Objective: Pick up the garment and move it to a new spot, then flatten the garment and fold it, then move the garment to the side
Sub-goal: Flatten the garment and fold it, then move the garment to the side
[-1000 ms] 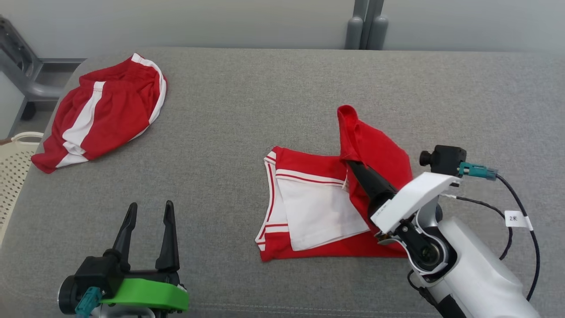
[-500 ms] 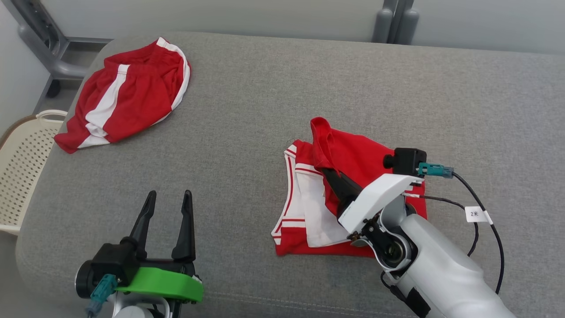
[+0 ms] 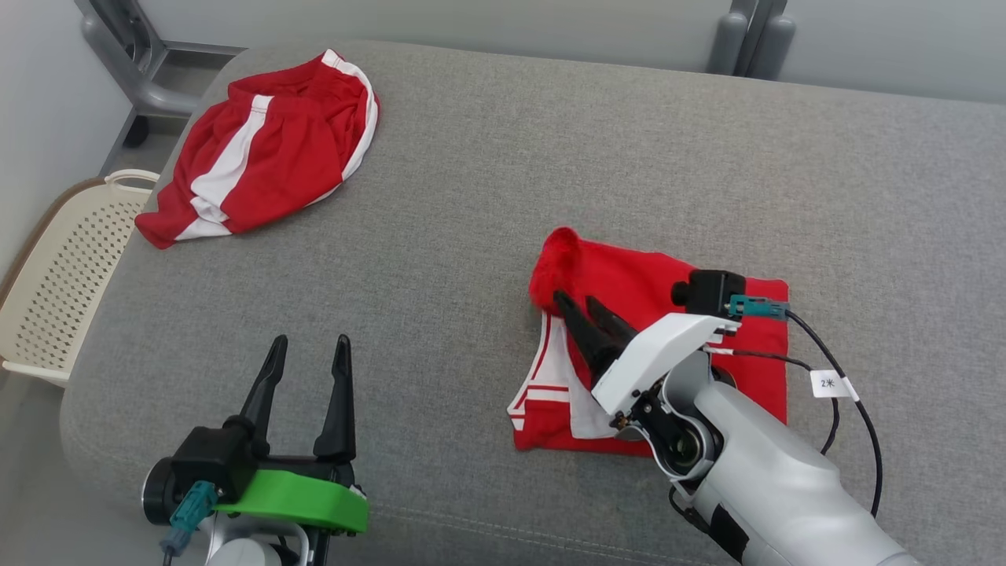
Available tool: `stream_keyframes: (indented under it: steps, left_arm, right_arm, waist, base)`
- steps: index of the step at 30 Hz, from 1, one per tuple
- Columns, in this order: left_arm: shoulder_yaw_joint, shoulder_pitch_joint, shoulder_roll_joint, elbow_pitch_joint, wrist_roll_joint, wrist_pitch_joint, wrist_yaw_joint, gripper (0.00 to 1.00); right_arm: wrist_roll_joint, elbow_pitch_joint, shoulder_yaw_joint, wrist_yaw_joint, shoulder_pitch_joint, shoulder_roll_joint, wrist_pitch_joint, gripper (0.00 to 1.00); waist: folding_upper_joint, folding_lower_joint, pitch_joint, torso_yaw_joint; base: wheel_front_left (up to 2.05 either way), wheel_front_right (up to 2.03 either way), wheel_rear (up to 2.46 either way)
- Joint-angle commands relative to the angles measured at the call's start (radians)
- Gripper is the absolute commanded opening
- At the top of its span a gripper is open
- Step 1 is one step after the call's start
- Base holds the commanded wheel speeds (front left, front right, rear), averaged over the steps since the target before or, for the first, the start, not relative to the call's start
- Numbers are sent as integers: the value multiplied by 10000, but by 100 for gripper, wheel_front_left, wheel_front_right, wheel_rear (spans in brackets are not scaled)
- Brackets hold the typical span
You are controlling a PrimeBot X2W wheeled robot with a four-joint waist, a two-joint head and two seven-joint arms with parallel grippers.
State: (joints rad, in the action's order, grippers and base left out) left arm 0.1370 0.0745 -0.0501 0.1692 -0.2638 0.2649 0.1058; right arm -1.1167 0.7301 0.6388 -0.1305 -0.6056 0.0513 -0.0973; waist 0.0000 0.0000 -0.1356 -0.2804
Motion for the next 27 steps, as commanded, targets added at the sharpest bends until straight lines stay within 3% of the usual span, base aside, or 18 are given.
stream_keyframes:
  steps: [1, 8, 14, 22, 27]
  left_arm:
    - [-38, 63, -9, 18, -52, -5, -35, 100]
    - [-164, -23, -9, 6, 45, -5, -24, 100]
    - [-253, -187, -9, -103, 114, -5, -40, 100]
    - [-423, -358, -9, -247, 210, -5, -82, 100]
    - [-575, -449, -11, -321, 290, -5, -115, 100]
  right_arm:
    - [-194, -38, 98, -3, -120, 23, -120, 100]
    - [-696, -1007, 360, -3, 20, 350, -654, 100]
    - [-478, -2170, 168, -3, 360, 1465, -1425, 100]
    - [297, -2378, -481, -3, 811, 2356, -1637, 100]
    - [969, -1719, -914, -3, 1060, 2848, -1481, 100]
  waist:
    - [0, 0, 24, 34]
    - [0, 0, 133, 281]
    - [0, 0, 219, 530]
    - [0, 0, 342, 766]
    - [0, 0, 390, 903]
  base:
    - [0, 0, 0]
    - [0, 0, 0]
    - [0, 0, 0]
    - [0, 0, 0]
    - [0, 0, 0]
